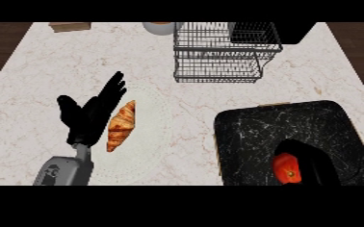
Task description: Pick the tomato from the tray and place it in the tiered basket
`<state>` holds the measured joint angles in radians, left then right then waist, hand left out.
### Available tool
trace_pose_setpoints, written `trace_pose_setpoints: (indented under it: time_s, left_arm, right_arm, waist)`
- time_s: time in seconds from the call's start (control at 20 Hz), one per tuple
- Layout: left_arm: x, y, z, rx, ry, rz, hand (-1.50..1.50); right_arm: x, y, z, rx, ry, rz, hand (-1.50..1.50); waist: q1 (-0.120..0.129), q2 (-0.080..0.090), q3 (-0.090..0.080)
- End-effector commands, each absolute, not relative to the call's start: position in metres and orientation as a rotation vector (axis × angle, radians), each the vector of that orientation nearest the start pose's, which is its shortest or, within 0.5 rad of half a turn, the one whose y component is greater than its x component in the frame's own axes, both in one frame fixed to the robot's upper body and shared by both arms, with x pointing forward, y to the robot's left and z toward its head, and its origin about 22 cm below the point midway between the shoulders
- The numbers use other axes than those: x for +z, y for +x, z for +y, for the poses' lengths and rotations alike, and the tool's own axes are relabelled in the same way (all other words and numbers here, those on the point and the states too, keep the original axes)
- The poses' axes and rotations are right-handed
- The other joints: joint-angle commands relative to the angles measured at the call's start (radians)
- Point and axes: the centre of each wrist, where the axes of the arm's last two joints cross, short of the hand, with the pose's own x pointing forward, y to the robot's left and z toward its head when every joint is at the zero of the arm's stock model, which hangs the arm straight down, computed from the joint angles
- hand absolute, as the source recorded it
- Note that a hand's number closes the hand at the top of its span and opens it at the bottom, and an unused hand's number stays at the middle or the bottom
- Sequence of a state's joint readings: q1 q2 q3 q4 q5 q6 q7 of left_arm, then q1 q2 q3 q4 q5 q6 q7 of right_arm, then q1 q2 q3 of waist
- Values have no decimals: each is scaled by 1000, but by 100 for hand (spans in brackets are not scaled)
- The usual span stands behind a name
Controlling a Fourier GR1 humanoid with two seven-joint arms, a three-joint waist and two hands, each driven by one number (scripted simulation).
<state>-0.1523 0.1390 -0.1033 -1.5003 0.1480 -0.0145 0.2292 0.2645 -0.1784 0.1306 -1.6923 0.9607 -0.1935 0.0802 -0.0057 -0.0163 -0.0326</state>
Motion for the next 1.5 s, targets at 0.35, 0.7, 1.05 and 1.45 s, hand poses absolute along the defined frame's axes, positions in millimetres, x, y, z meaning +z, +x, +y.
trace_pose_setpoints:
  time_s: [0.35, 0.7, 1.05, 1.45]
  left_arm:
    - [26, 283, 229, -138, -100, -1388, 0]
    - [35, 286, 225, -140, -116, -1395, 0]
    - [32, 281, 218, -129, -122, -1390, 0]
    - [20, 280, 234, -159, -117, -1383, 0]
  right_arm:
    - [-21, 167, -255, 701, -967, -1286, 150]
    - [47, 183, -231, 714, -992, -1010, 150]
    - [140, 144, -229, 454, -927, -1267, 150]
    - [211, 133, -223, 438, -1090, -1473, 150]
  waist:
    - [2, 17, 32]
    - [4, 15, 32]
    - [-5, 9, 31]
    - [0, 11, 30]
